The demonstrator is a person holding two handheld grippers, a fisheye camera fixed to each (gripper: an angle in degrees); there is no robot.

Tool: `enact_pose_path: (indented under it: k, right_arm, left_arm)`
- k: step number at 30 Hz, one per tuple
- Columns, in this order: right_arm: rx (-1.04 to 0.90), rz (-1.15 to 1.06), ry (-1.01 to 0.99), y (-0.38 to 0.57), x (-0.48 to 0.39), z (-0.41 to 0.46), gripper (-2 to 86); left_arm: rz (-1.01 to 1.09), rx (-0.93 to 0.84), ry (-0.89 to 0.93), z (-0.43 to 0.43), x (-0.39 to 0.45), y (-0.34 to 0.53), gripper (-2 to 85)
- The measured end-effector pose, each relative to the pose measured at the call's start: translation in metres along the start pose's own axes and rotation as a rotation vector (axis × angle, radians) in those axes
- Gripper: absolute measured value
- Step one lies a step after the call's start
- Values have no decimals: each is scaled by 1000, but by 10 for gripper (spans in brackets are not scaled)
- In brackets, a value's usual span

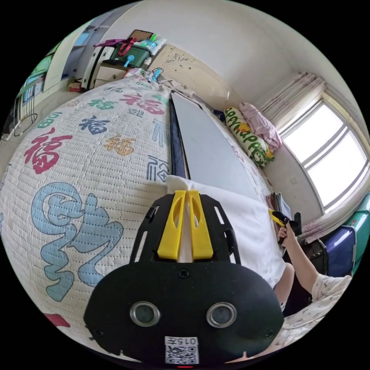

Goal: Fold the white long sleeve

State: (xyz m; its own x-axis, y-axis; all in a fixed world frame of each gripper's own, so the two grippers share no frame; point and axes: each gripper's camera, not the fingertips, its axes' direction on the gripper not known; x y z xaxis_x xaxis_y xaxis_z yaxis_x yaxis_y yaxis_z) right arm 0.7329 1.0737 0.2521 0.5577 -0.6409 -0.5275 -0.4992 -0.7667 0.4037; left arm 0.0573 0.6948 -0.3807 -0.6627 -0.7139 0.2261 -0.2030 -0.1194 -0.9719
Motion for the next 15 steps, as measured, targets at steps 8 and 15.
enact_pose_path:
  k: [8,15]
  right_arm:
    - [260,-341,170,135,-25,-51,48]
    - [-73,-988,-123,346,-117,-7,53]
  left_arm:
    - [28,-53,12,-3,14,-6,27]
    - [17,-52,44,-12,22,-12,40]
